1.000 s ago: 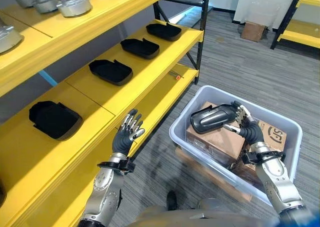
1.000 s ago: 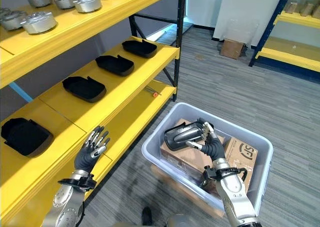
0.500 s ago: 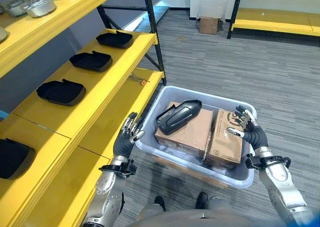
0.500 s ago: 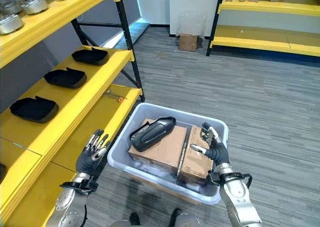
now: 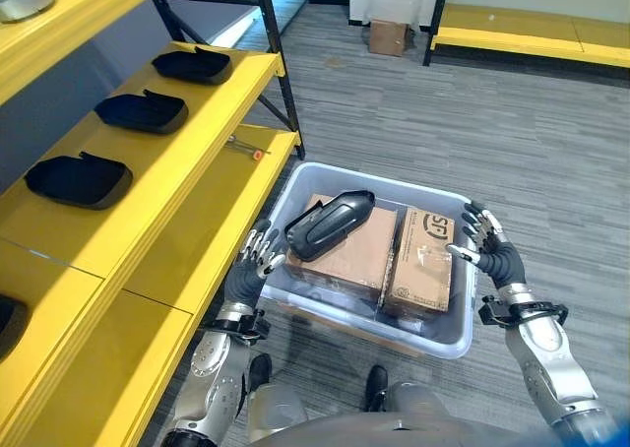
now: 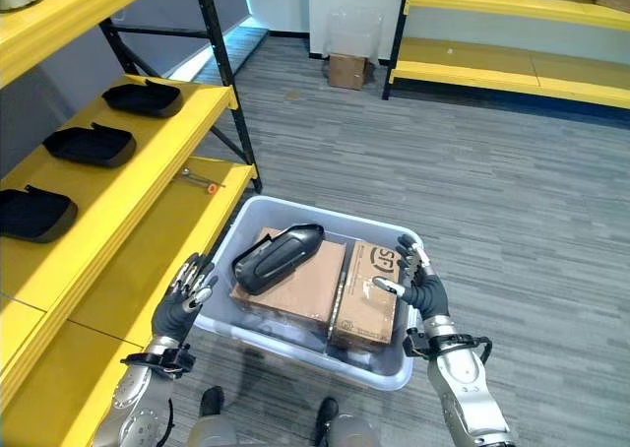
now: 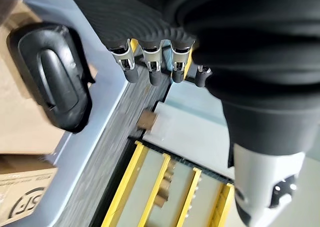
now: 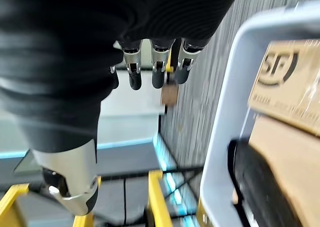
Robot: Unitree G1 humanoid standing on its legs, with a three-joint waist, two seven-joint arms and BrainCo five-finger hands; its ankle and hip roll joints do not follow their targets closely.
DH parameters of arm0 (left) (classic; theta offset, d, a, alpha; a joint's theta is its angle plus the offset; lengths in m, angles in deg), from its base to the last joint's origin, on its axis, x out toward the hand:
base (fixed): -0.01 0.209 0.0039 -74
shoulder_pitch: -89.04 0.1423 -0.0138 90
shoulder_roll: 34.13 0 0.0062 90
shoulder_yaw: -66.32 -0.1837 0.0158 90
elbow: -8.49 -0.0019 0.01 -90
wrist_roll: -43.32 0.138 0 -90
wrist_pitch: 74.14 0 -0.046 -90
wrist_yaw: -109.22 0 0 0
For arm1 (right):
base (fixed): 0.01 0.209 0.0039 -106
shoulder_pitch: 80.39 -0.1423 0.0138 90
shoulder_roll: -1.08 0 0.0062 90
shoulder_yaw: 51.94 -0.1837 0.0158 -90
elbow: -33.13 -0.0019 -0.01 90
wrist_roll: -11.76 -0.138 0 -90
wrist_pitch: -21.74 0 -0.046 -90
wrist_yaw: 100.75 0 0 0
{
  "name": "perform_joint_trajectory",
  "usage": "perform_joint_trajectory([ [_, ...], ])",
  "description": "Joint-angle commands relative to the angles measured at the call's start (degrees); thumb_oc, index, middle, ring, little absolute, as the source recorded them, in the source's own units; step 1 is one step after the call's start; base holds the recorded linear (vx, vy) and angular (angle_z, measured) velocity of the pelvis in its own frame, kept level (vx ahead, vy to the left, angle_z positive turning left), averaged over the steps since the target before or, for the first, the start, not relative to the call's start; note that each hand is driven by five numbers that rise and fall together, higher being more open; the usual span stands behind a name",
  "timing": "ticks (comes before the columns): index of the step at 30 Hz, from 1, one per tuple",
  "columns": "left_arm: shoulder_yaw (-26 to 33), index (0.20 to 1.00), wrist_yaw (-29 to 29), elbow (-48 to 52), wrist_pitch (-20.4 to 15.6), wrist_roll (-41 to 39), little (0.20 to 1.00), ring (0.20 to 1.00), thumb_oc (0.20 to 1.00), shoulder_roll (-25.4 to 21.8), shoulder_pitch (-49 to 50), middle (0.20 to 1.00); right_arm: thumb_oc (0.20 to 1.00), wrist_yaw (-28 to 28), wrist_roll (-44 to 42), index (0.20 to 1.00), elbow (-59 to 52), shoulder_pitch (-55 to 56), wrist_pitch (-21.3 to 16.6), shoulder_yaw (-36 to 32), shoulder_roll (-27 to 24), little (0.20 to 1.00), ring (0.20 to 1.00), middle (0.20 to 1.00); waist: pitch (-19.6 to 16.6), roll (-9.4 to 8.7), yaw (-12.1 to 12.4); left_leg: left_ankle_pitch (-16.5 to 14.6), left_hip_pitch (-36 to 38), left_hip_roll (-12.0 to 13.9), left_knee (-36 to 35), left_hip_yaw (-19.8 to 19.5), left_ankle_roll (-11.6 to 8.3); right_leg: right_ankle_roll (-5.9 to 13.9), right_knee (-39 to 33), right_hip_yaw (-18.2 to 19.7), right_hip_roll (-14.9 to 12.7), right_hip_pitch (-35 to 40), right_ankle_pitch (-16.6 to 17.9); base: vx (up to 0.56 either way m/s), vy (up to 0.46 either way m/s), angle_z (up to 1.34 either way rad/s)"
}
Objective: Move parts from the plastic box to the shelf.
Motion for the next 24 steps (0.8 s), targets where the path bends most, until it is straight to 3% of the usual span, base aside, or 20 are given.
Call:
perform_joint_trajectory([
  [1, 2.28, 1.0, -0.15, 6.8, -3.32, -0.15, 1.0, 1.0, 1.0, -2.29, 1.85, 1.0, 1.0, -0.4, -0.75, 1.0, -1.84, -1.82, -3.3, -0.39, 0.87, 1.0, 1.0, 1.0, -3.07, 0.21, 1.59, 4.14, 3.64, -5.36, -0.52, 4.9, 0.83, 8.14, -11.48, 6.8, -8.14, 7.87, 10.61, 0.22, 0.334, -0.33],
  [6, 3.08, 1.0, 0.47, 6.19, -3.51, 0.52, 1.0, 1.0, 1.0, -4.7, 0.54, 1.0, 1.0, -0.27, -1.28, 1.0, -1.69, -2.85, -2.26, 0.94, 3.11, 1.0, 1.0, 1.0, -2.64, -1.48, 2.54, 0.24, 5.62, -9.15, 0.93, 9.53, 3.05, 11.37, -10.46, 8.47, -13.37, 7.86, 13.18, 0.1, 0.293, -0.35],
  [7, 3.74, 1.0, 2.02, 5.74, -4.03, 1.49, 1.0, 1.0, 1.0, -5.91, -1.31, 1.0, 1.0, 0.44, -2.27, 1.0, -1.52, -3.91, -1.5, 2.8, 4.31, 1.0, 1.0, 1.0, -2.82, -2.67, 2.94, -1.63, 6.09, -11.8, 1.33, 11.87, 4.46, 12.99, -9.46, 9.76, -16.04, 6.46, 15.47, 0.09, 0.378, -0.45],
  [9, 3.7, 1.0, 3.06, 5.53, -4.25, 2.6, 1.0, 1.0, 1.0, -5.95, -2.22, 1.0, 1.0, 0.84, -2.39, 1.0, -1.73, -4.04, -0.96, 3.72, 4.75, 1.0, 1.0, 1.0, -3.54, -3.73, 2.83, -3.1, 6.71, -13.39, 1.73, 12.5, 5.44, 13.72, -9.45, 10.22, -17.48, 6.27, 16.79, 0.11, 0.264, -0.58],
  [16, 2.73, 1.0, 4.62, 5.1, -4.4, 7.23, 1.0, 1.0, 1.0, -6.07, -4.13, 1.0, 1.0, 1.47, -2.64, 1.0, -2.32, -2.52, -0.49, 3.41, 4.78, 1.0, 1.0, 1.0, -5.07, -5.21, 1.42, -3.99, 8.29, -13.67, 1.46, 13.23, 5.49, 14.12, -9.43, 10.57, -17.49, 7.06, 17.44, 0.09, 0.021, -0.11],
  [20, 1.24, 1.0, 6.39, 5.07, -5.5, 11.04, 1.0, 1.0, 1.0, -7.06, -7.3, 1.0, 1.0, 1.08, -3.26, 1.0, -3.05, -2.26, -1.25, 3.02, 4.89, 1.0, 1.0, 1.0, -5.07, -5.24, 0.01, -3.05, 8.32, -12.27, 0.37, 13.57, 4.61, 13.67, -9.36, 10.55, -16.52, 6.25, 16.81, 0.05, -0.07, -0.06],
  [24, -1.07, 1.0, 10.32, 3.6, -7.31, 15.29, 1.0, 1.0, 1.0, -8.11, -14.15, 1.0, 1.0, -0.81, -2.21, 1.0, -3.58, -4.96, -2.86, 4.05, 4.23, 1.0, 1.0, 1.0, -2.67, -4.57, -1.55, -0.87, 5.01, -10.22, -0.09, 13.93, 3.21, 12.87, -8.57, 10.86, -14.97, 1.51, 15.96, -0.09, -0.068, -0.05],
])
